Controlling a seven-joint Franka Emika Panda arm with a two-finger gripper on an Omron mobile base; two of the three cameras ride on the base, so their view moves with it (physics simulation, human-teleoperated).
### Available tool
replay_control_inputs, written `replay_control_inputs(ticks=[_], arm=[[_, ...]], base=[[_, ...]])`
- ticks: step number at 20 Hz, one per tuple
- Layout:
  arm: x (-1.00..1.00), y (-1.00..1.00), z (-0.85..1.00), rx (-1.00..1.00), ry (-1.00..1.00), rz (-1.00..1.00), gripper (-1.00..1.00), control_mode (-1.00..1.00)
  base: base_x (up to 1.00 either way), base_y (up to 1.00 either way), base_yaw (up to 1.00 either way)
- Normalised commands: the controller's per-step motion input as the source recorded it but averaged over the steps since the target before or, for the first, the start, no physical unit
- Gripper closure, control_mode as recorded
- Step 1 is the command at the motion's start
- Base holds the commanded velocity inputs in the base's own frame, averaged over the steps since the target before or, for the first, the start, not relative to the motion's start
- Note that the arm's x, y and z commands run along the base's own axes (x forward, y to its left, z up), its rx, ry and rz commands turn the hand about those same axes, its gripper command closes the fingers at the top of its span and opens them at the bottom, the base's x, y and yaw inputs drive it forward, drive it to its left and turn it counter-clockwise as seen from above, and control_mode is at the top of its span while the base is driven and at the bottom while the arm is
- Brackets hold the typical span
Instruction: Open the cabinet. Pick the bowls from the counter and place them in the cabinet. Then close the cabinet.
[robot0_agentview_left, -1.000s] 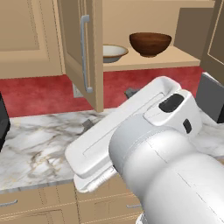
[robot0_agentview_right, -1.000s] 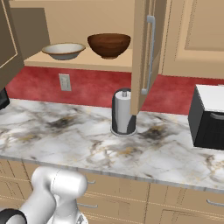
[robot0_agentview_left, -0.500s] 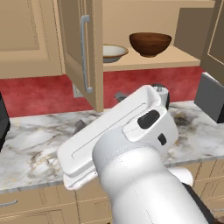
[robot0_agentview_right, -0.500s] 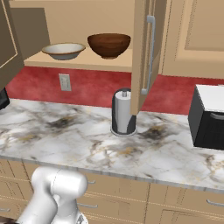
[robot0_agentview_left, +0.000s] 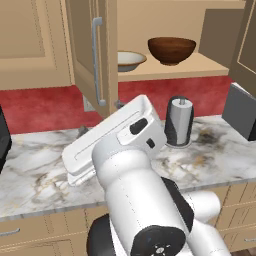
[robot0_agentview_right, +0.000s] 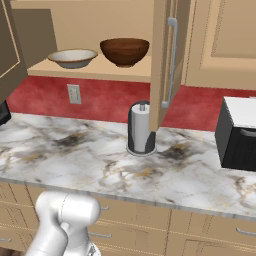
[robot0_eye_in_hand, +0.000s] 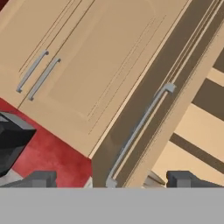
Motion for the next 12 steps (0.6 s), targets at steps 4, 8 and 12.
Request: replay_control_inputs(ticks=[4, 8, 12], arm=[[0.71, 0.26, -0.17, 0.0, 0.0, -0.06, -1.0, -1.0], [0.7, 0.2, -0.13, 0.0, 0.0, -0.11, -1.0, -1.0], [0.54, -0.07, -0.02, 0.0, 0.0, -0.23, -1.0, -1.0]], base=[[0.0, 0.0, 0.0], [0.0, 0.0, 0.0], [0.0, 0.0, 0.0]])
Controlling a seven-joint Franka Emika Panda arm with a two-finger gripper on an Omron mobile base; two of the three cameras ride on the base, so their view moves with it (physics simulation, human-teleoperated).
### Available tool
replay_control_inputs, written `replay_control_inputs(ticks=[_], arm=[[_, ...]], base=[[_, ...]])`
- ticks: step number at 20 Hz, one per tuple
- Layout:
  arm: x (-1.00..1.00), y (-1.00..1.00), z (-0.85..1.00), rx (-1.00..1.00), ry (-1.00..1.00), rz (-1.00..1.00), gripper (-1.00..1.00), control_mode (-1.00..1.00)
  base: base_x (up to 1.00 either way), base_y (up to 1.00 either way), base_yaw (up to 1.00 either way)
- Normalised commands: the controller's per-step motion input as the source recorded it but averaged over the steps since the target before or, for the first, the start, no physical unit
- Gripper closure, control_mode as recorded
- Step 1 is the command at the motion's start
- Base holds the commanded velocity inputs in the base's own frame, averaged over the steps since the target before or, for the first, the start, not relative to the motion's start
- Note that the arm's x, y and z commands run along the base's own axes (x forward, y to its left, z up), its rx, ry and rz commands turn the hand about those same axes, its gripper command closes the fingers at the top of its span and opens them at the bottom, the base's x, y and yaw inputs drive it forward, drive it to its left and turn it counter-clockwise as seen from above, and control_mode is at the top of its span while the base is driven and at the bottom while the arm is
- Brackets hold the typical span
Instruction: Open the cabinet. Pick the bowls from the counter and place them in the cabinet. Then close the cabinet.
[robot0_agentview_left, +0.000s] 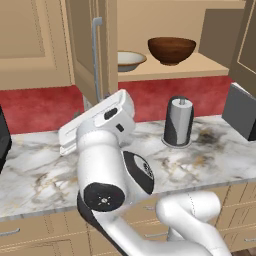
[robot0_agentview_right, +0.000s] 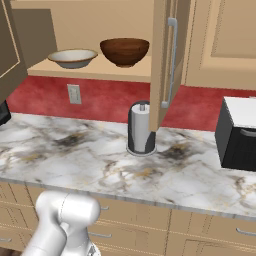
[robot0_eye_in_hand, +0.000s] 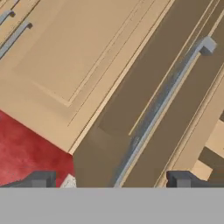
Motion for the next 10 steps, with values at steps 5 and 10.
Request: replay_control_inputs(ticks=[5, 10], arm=[[0.38, -0.43, 0.0, 0.0, 0.0, -0.33, -1.0, -1.0], [0.53, -0.5, 0.0, 0.0, 0.0, -0.32, -1.0, -1.0]], base=[[0.0, 0.0, 0.0], [0.0, 0.0, 0.0]])
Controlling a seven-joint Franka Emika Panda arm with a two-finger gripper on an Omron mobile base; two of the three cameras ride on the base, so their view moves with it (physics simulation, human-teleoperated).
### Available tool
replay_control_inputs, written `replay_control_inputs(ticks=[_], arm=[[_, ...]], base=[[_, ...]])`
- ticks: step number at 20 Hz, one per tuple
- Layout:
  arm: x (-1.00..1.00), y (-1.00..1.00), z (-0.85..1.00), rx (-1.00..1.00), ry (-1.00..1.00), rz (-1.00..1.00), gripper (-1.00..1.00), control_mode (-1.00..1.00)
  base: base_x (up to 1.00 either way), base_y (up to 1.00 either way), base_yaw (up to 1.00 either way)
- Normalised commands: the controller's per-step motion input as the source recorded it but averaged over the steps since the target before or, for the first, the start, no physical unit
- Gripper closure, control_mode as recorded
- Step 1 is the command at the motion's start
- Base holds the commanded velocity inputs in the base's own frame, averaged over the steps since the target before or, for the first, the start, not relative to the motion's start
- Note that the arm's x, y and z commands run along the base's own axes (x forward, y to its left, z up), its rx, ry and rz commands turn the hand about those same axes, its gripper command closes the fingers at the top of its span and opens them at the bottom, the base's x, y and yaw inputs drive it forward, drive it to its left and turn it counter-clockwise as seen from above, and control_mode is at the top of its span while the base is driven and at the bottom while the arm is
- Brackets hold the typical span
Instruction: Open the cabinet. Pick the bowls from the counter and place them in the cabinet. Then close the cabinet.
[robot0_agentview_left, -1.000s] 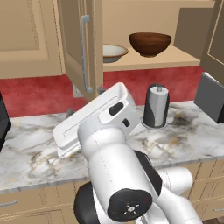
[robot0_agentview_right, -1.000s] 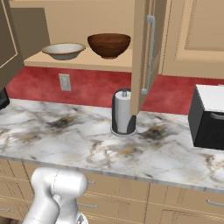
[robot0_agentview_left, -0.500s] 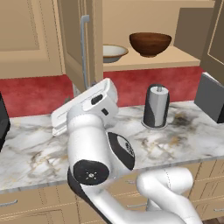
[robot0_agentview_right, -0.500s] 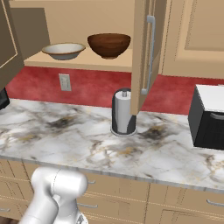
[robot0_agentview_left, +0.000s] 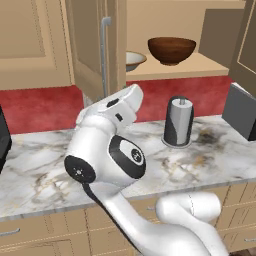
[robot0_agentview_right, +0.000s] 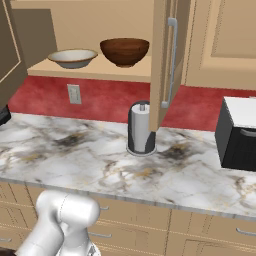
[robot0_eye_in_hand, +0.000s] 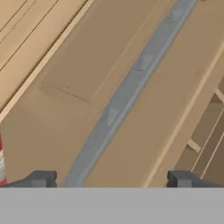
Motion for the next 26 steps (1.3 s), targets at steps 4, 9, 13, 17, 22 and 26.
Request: replay_control_inputs(ticks=[4, 9, 13, 17, 22, 26], arm=[[0.64, -0.63, -0.05, 0.02, 0.0, -0.32, -1.0, -1.0], [0.72, -0.81, -0.03, 0.06, 0.0, -0.31, -1.0, -1.0], [0.93, -0.92, 0.0, 0.13, 0.0, -0.23, -1.0, -1.0], [0.99, -0.77, 0.0, 0.23, 0.0, -0.02, -1.0, -1.0], [0.8, -0.45, -0.04, 0.11, 0.0, 0.18, -1.0, -1.0], [0.51, -0.26, -0.04, 0.05, 0.0, 0.18, -1.0, -1.0]], base=[[0.0, 0.0, 0.0], [0.0, 0.0, 0.0], [0.0, 0.0, 0.0], [0.0, 0.0, 0.0], [0.0, 0.0, 0.0], [0.0, 0.0, 0.0]])
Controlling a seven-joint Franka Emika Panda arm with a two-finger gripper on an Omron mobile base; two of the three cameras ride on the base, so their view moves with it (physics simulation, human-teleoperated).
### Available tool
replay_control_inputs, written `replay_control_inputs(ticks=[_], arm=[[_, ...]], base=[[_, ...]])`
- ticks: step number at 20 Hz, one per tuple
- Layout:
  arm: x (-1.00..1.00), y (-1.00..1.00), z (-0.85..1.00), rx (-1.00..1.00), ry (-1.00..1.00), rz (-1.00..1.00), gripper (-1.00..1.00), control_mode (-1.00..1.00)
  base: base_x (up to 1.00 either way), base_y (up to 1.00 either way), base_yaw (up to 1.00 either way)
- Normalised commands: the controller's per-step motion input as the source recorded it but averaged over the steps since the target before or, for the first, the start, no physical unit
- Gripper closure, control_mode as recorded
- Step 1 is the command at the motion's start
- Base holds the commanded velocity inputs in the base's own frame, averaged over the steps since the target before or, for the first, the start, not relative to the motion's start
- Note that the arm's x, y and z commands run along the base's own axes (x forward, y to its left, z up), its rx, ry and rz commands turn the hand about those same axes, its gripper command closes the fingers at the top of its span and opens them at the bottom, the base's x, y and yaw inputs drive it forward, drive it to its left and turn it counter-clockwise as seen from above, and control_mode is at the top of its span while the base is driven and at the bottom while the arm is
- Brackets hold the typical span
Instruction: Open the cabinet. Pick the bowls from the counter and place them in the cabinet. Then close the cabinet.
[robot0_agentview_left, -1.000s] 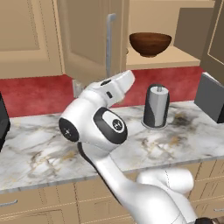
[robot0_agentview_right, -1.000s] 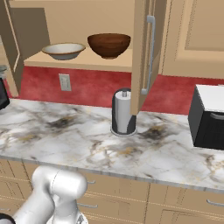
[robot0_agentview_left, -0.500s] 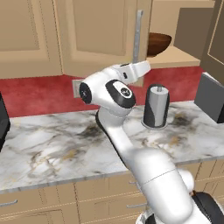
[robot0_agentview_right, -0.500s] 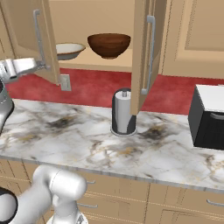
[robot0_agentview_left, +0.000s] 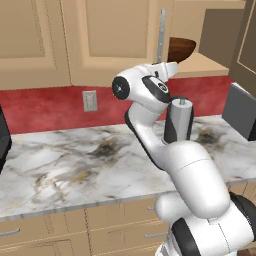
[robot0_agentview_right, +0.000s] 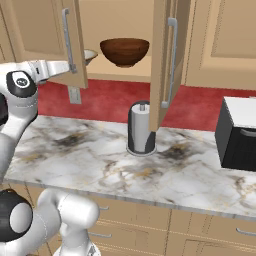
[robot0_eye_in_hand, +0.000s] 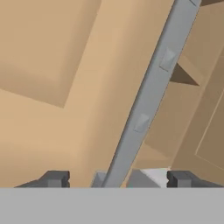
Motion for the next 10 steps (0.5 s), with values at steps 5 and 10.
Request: replay_control_inputs(ticks=[5, 10], arm=[[0.09, -0.16, -0.06, 0.03, -0.02, 0.09, -1.0, -1.0], [0.34, -0.02, -0.03, 0.0, 0.0, 0.04, -1.0, -1.0]], base=[[0.0, 0.0, 0.0], [0.0, 0.0, 0.0]])
